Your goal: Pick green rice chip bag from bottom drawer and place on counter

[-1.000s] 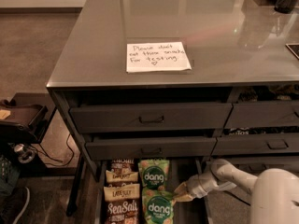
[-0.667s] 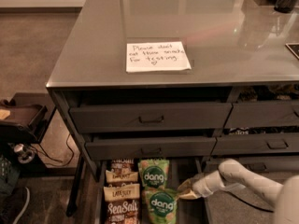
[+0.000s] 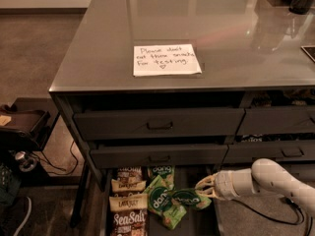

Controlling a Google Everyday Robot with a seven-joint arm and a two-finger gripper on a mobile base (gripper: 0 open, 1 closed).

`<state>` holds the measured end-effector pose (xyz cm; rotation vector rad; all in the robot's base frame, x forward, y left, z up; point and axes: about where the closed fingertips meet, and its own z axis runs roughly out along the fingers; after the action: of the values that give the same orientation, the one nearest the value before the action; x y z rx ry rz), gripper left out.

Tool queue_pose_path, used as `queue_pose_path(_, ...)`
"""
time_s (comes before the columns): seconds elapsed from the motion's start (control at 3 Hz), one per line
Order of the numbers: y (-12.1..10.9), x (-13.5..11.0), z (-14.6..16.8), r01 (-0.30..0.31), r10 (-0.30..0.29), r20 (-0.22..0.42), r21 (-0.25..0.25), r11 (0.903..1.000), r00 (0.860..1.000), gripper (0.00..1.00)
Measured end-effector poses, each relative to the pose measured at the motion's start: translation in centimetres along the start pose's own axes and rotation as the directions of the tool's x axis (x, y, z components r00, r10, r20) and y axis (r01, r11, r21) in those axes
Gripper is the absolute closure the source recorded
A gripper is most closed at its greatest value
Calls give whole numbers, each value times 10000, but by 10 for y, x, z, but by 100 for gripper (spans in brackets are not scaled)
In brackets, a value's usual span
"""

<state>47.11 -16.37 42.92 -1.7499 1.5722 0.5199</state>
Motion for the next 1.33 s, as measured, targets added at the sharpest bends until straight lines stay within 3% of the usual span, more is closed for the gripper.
queue_pose_path(0.33,-2,-7,-3,48,-48,51,35,10000,10000,100)
queue_pose_path(0.67,-20,-69,-30,481,-499,507,374,9981,9975,100)
queue_pose_path(1.0,-38,-160,-73,1293,-1380,1127,812,9883,9840,100)
queue_pose_path(1.33,-58,-244,-112,2223,-2424,1597,1339,9657,9569,100)
